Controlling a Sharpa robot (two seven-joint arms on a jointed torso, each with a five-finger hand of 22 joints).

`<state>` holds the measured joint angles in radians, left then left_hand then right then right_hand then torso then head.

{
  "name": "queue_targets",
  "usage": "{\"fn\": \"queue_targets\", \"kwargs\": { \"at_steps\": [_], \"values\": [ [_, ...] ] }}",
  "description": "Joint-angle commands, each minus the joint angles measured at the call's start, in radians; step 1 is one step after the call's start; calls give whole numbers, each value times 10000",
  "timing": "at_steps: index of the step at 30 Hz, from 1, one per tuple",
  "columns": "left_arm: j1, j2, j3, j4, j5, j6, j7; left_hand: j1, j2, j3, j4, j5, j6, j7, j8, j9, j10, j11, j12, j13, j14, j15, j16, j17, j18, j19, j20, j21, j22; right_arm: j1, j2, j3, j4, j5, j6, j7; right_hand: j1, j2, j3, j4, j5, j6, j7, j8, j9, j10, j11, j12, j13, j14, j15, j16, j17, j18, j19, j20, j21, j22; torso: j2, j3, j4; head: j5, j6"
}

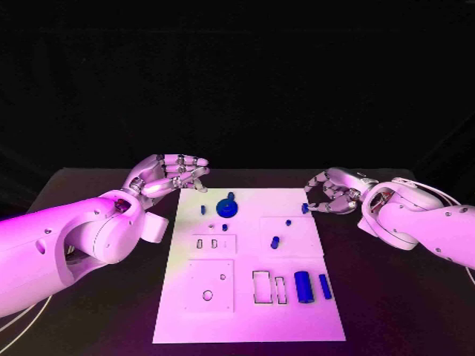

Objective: Assemble the parts on the task board

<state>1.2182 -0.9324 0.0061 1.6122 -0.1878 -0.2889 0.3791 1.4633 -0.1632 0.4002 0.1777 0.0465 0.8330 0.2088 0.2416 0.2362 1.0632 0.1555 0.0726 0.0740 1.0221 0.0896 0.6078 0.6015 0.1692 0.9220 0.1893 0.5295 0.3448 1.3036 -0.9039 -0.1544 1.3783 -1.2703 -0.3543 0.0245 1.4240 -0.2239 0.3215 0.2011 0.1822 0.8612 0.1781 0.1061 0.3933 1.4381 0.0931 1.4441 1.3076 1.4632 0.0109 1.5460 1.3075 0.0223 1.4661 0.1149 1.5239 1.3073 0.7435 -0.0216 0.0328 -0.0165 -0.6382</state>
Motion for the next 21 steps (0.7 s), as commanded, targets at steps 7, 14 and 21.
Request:
{"fn": "queue_targets", "kwargs": {
  "at_steps": [7,14,21],
  "values": [
    [5,-41,5,-84,-28,181,58,66,-14,12,-40,22,-52,44,-43,9,-68,4,-50,-12,-77,7,27,10,57,-81,-5,64,16,-163,108,1,-225,-143,412,300,138,-5,-34,-49,68,-34,10,-64,-17,-22,4,-12,1230,923,69,41,1968,-101,785,57,34,2283,-3,-6,-29,3,-53],
    [5,-49,5,-88,-28,195,82,66,-4,20,-40,22,-53,48,-47,10,-72,6,-50,-13,-83,8,32,11,56,-102,-4,82,32,-274,268,1,-458,-108,492,204,181,51,-4,-52,134,30,6,-38,-12,-6,1,3,1246,923,69,41,1968,-97,776,61,19,2272,1,-10,-9,-39,-83],
    [5,-66,5,-82,-28,204,88,66,-4,20,-40,22,-53,48,-47,10,-72,6,-50,-13,-83,8,32,11,56,-102,-4,82,32,-391,461,2,-619,-113,356,210,175,90,17,-35,146,66,6,-23,-10,34,1,40,1286,929,69,49,1995,-105,794,61,48,2296,-1,3,-13,-7,-95]
  ]
}}
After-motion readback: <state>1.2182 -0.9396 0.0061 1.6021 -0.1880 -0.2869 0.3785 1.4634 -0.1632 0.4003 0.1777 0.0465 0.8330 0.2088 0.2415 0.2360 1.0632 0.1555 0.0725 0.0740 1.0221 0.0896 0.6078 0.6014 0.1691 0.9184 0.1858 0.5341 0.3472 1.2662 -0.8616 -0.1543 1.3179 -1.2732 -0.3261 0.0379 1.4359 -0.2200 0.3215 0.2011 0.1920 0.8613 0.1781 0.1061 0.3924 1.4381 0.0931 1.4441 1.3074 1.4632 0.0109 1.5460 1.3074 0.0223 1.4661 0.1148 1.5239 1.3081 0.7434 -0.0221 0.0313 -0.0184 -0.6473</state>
